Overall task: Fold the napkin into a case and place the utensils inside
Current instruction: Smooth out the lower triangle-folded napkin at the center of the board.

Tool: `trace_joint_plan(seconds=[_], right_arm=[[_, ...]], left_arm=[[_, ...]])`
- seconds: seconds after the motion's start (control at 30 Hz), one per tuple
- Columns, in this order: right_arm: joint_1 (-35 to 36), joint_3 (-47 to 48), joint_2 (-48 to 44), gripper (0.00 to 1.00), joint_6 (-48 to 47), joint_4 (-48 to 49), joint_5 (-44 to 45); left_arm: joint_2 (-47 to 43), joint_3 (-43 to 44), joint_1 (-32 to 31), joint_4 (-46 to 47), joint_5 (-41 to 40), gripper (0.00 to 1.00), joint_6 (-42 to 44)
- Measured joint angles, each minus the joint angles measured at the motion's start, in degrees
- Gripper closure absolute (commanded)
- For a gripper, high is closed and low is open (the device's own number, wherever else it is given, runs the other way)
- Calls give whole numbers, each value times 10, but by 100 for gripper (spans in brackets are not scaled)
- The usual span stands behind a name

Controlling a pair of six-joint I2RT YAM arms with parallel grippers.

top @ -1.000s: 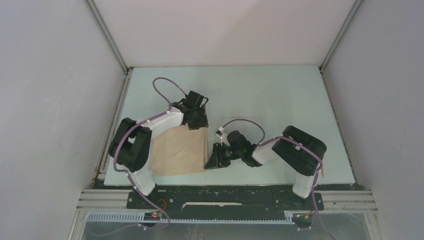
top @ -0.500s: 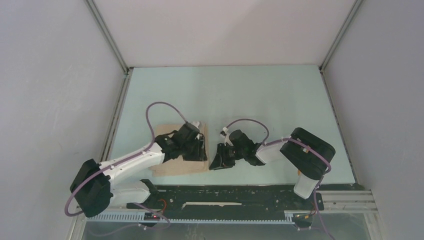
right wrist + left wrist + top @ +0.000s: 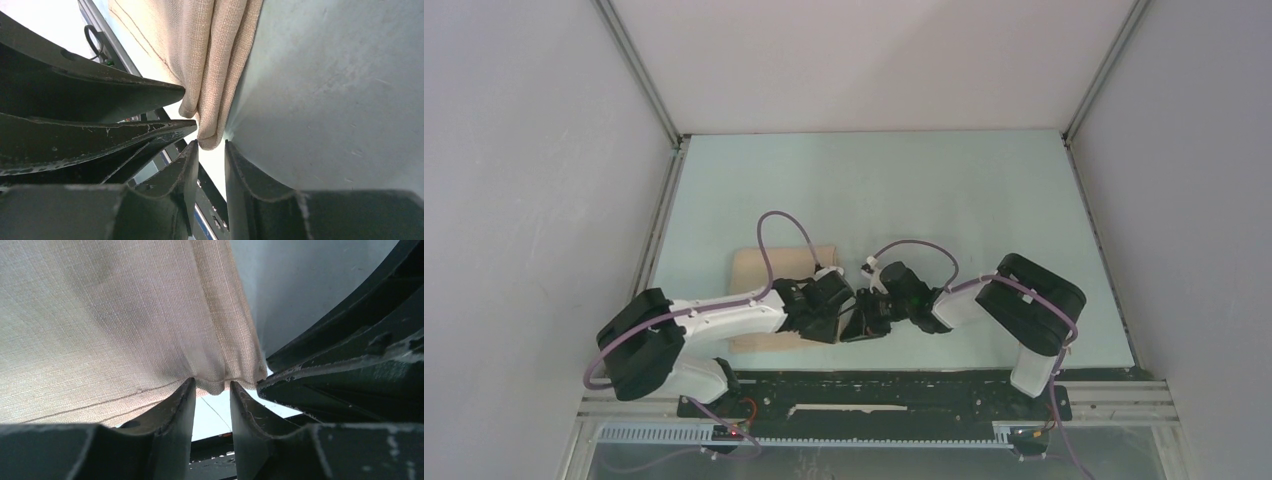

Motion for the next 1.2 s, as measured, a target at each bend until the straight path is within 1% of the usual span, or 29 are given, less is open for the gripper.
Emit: trace_joint_plan(seconds=[0.1,0.2,0.27,0.3,0.37,0.47,0.53,0.63,0.83,0.9,1.0,1.03,1.07,1.1,1.2], right_arm=[[3,0,5,66,2,10,-2],[6,0,8,67,3,16,-3],[7,0,9,71,3,17,-3],[8,0,9,74,2,17,-3],[8,0,9,79,2,17,-3],[8,-3,10,91,2,15,-1],[8,-4,10,96,1,14,0],[8,-5,14,100,2,17,-2],[8,-5,16,100,2,21,-4],[8,-5,16,100,2,21,-4],[8,-5,16,98,2,21,-4],[8,-5,16,95,2,21,-4],[8,-5,16,93,2,21,-4],[8,-5,16,90,3,21,-4],[5,-9,12,78,2,21,-5]], left_arm=[[10,10,-2,-3,-10,66,0],[21,19,-4,-5,-16,76,0],[28,23,-5,-6,-20,86,0],[30,24,-5,-7,-21,89,-1],[33,28,-5,-8,-23,93,0],[33,37,-10,-15,-23,95,0],[33,47,-16,-22,-23,95,0],[32,60,-25,-25,-19,94,0],[38,72,-36,-25,-10,93,0],[45,72,-36,-25,-8,92,0],[56,72,-37,-25,-5,85,0],[58,72,-38,-25,-3,82,0],[59,72,-38,-25,-2,76,1],[59,72,-39,-25,0,72,2],[55,72,-40,-30,7,62,4]])
